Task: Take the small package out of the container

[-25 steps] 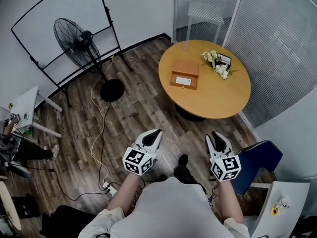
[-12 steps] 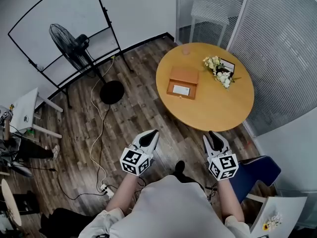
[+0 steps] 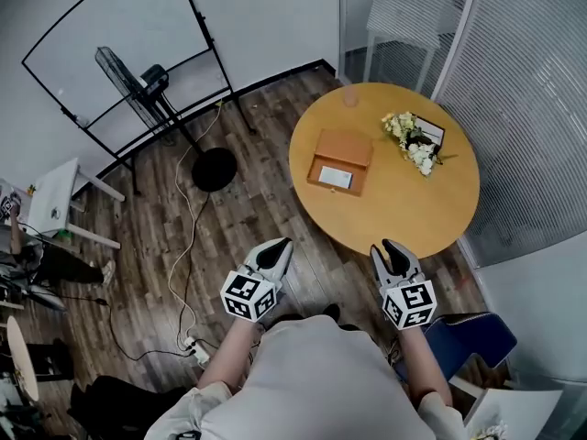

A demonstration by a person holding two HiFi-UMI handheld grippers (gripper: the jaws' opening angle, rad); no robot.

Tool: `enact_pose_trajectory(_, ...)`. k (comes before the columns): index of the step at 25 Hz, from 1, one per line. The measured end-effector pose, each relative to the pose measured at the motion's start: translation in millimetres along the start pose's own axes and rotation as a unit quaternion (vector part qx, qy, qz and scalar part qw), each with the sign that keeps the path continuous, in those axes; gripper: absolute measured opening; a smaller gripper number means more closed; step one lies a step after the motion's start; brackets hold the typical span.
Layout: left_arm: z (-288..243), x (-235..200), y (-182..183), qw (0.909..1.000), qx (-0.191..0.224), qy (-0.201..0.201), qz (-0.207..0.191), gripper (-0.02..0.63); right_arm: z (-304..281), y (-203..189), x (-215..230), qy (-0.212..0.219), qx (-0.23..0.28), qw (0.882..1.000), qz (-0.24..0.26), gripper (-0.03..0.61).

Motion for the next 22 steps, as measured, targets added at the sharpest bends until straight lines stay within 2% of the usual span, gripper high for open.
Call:
enact_pose_trajectory(11, -47.4, -2.2, 11.4, 0.9998, -0.001, -0.001, 0.018, 0.02, -24.5, 5.2, 42.2, 0.007, -0.005, 1.0, -0.013, 0.098)
enact_pose_trajectory(22, -122.5, -58.5, 37.5, 0.999, -0.012, -0.042, 0.008, 0.02, -92.5, 26.3, 71.2, -0.015, -0.017, 1.0, -0.018, 0.098)
Point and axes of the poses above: the fingertips, and each gripper's own axes: z backward along the fingers, x to its right, y out of its top, the point moved 9 cm from there along z, backward along the fingers, and after that the axes turned 9 degrees about y, right-handed, at the moved point
